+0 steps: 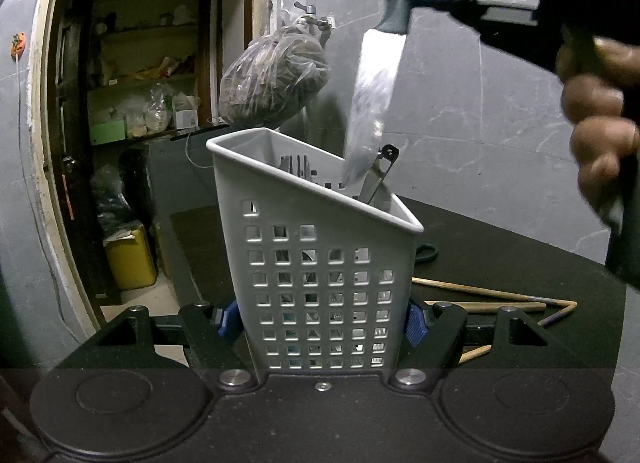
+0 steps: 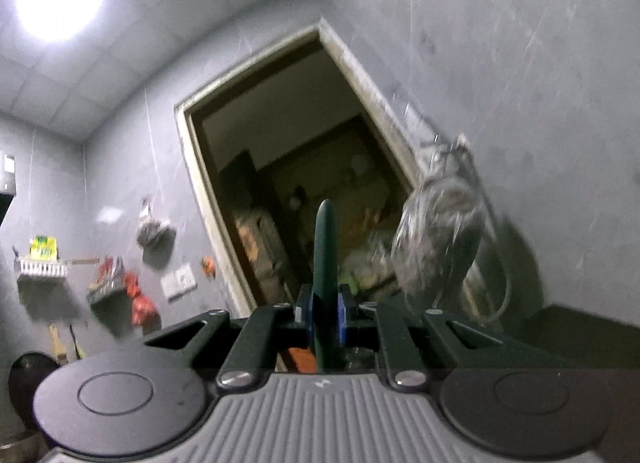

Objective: Organize utensils
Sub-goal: 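Carry the knife over the caddy and lower it blade-first inside, then open the right tool to release the knife into the caddy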

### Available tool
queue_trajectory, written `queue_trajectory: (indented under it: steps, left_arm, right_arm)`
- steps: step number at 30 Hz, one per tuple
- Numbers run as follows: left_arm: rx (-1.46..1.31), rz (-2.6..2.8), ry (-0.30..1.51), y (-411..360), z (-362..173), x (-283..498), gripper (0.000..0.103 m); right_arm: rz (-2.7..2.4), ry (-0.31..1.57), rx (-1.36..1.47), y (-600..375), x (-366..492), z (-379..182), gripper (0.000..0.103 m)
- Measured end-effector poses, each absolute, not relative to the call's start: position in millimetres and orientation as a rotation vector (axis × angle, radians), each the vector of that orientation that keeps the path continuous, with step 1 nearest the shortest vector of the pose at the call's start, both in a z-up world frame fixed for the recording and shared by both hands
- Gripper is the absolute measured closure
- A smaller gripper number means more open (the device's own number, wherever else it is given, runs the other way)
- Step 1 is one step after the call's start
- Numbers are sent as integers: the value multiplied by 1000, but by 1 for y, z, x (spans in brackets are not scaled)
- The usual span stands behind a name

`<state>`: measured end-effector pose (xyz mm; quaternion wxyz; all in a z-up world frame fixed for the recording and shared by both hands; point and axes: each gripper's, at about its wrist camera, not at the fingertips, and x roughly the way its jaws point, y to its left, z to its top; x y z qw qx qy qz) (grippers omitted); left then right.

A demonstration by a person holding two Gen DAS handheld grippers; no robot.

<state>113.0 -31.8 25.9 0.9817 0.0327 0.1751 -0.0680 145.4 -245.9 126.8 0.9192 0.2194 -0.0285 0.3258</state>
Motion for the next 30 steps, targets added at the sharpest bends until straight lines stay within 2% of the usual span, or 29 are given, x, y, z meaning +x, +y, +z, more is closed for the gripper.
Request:
queue_trajectory:
  steps: [11, 30]
  left_arm:
    - [68, -126, 346, -36, 23, 112, 27]
    - [67, -89, 327, -45, 19, 107, 27]
  right_arm:
    - [721, -14, 292, -207, 130, 102, 90]
    - [736, 93, 226, -199, 119, 74, 90]
